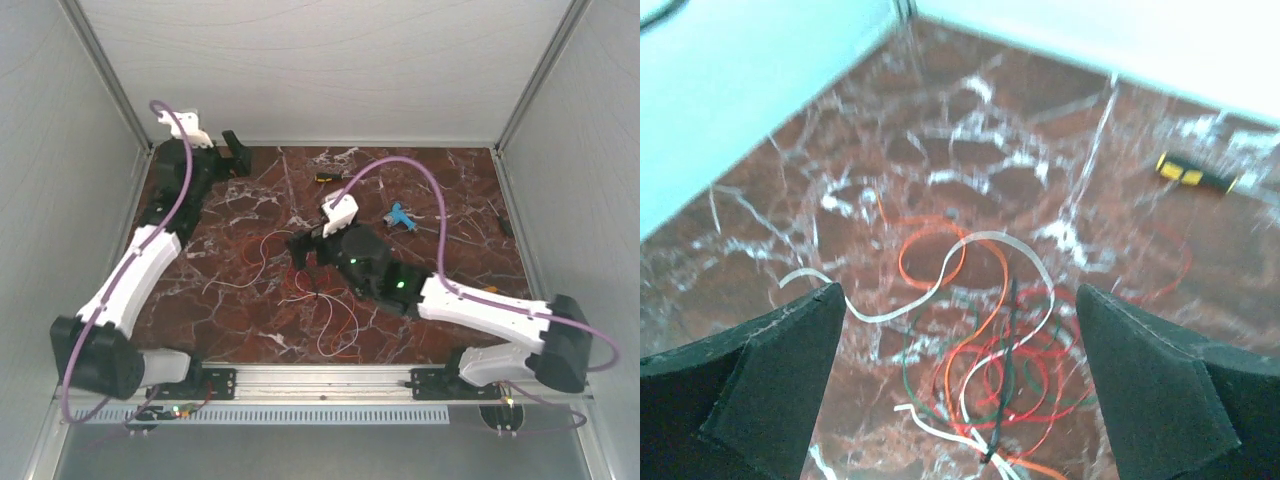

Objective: Zip-tie the wires
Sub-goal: Tie the cable at the center of the board, then reset both arms

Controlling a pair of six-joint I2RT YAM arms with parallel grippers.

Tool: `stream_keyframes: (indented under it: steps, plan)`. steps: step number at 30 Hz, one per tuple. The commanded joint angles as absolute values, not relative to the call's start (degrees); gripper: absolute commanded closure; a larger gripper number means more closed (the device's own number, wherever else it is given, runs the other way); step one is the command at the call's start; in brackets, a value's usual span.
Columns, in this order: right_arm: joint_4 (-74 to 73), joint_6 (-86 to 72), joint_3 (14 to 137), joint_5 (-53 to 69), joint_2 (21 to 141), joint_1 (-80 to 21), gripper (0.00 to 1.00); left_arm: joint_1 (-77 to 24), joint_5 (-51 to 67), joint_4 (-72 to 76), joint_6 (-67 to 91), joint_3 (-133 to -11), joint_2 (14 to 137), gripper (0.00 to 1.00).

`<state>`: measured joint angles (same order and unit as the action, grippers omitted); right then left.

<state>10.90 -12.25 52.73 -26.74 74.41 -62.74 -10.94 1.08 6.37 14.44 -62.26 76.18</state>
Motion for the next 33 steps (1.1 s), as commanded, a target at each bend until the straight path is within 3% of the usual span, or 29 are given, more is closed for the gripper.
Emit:
stream_keyframes:
  steps: [1, 7, 12, 17, 24, 30, 33]
  plan:
    - [3.9, -2.0, 58.7, -23.5, 65.9, -59.9, 0.02, -11.0, 1.2, 3.6, 5.8, -65.4, 67.1, 0.00]
    - [4.0, 9.0, 57.6, -25.3, 57.7, -53.6, 0.02, -10.8, -2.0, 5.5, -3.1, -55.9, 53.3, 0.00]
    - [12.3, 9.9, 43.5, -26.4, 55.5, -38.1, 0.02, -10.9, -2.3, 12.9, -1.7, -35.6, 40.7, 0.00]
    - [26.0, 10.7, 26.2, -14.8, 54.7, -21.1, 0.02, -10.8, -2.7, 29.8, -3.8, -15.8, 32.6, 0.01]
    - [42.4, 1.7, 13.0, -2.6, 60.5, -5.6, 0.02, -10.7, -10.4, 40.7, 0.1, -7.5, 41.5, 0.01]
    - [58.6, 1.3, 9.9, 0.7, 73.4, -2.8, 0.02, -9.4, -13.5, 59.3, -1.2, -3.1, 57.9, 0.01]
    - [62.5, 0.8, 11.6, 2.6, 78.9, -1.8, 0.02, -5.0, -7.7, 71.0, 1.4, -1.9, 66.7, 0.01]
